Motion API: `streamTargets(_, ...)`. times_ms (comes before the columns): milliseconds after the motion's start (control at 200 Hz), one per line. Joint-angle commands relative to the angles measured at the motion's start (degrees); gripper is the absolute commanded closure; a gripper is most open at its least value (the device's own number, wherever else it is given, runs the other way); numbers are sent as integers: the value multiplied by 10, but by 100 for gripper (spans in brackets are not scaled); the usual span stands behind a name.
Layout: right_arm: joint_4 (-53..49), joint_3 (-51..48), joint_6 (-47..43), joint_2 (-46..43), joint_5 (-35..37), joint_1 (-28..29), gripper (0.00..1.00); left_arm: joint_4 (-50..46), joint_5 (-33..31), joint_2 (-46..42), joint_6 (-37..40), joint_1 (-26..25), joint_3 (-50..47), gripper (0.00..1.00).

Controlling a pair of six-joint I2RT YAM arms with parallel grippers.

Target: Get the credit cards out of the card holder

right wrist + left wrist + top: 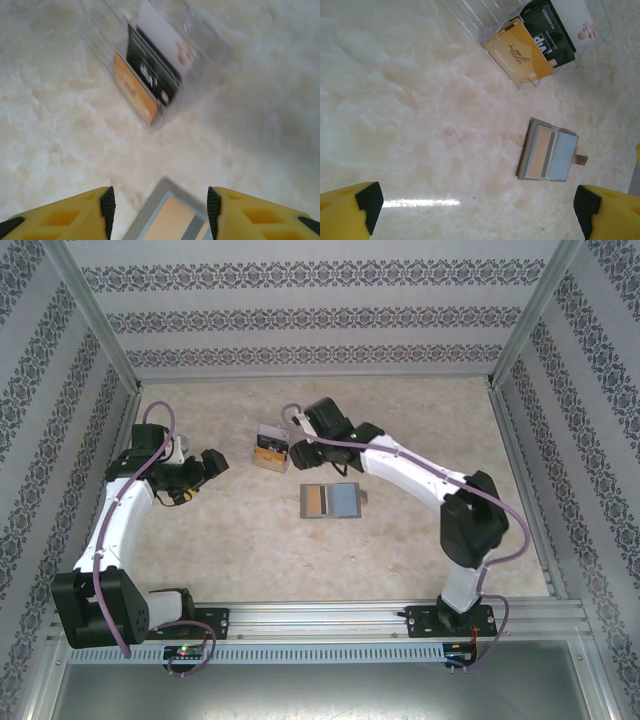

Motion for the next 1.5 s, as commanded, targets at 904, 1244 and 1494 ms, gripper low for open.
streamTargets(904,226,-287,325,-7,-156,-82,72,206,-7,224,-168,-296,51,13)
streamTargets(1244,241,-301,332,4,-179,-86,79,231,-5,316,-180,-341,89,58)
streamTargets(1494,244,-297,332,15,-185,-87,81,236,-12,350,-181,-353,95,68)
